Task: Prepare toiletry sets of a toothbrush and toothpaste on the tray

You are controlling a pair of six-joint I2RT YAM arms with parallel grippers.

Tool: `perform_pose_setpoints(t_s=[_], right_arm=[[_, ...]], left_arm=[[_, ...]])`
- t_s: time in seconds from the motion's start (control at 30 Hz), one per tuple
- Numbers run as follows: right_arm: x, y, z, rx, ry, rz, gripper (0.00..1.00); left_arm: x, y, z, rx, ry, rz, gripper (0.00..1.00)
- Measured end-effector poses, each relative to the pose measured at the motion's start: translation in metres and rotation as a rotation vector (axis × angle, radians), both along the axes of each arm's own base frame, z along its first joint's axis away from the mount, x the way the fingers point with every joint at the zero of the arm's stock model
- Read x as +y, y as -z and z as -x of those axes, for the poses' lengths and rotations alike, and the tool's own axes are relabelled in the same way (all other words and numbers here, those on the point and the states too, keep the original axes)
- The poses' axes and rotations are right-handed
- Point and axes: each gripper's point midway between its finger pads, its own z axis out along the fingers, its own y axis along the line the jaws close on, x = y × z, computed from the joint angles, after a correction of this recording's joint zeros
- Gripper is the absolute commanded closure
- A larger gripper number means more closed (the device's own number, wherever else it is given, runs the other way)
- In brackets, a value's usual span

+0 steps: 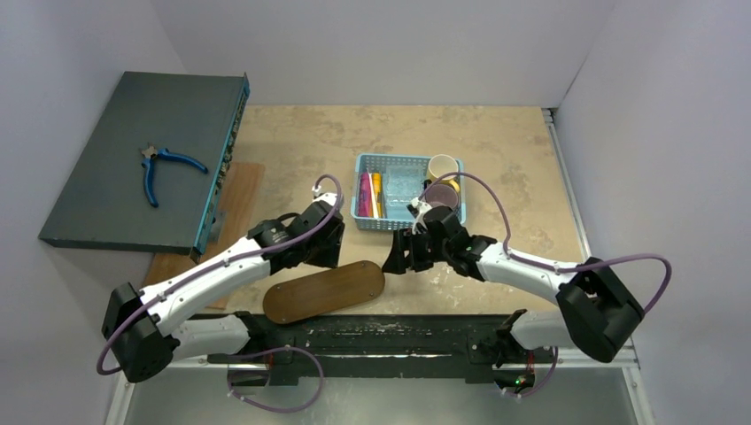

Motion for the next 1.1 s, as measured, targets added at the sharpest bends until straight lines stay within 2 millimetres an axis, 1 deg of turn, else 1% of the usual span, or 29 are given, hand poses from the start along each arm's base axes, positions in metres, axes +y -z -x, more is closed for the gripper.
perform_pose_setpoints(t_s=[0.17, 0.33, 0.53, 0.63, 0.77, 0.97, 1.1], right_arm=[[0.006, 0.012, 0.0, 0.027, -0.016, 0.001, 0.37], [0.009, 0.025, 0.004, 0.055, -0.03, 0.022, 0.39], [0.015, 0.03, 0.006, 0.059, -0.049, 0.038, 0.41], [0.018, 0.031, 0.005, 0.057, -0.053, 0.044, 0.42], [0.02, 0.032, 0.0, 0.044, -0.042, 0.067, 0.45], [0.02, 0.031, -0.011, 0.004, -0.01, 0.112, 0.5], [0.017, 0.034, -0.014, -0.009, 0.007, 0.143, 0.54]], left_arm=[[0.019, 0.02, 0.028, 0.077, -0.06, 0.013, 0.5], [0.03, 0.036, 0.05, 0.144, -0.108, 0.035, 0.49], [0.04, 0.056, 0.066, 0.206, -0.142, 0.026, 0.47], [0.041, 0.062, 0.069, 0.221, -0.149, 0.018, 0.46], [0.04, 0.068, 0.067, 0.233, -0.151, 0.005, 0.46], [0.037, 0.075, 0.065, 0.245, -0.152, -0.012, 0.44], [0.036, 0.076, 0.064, 0.247, -0.151, -0.016, 0.43]])
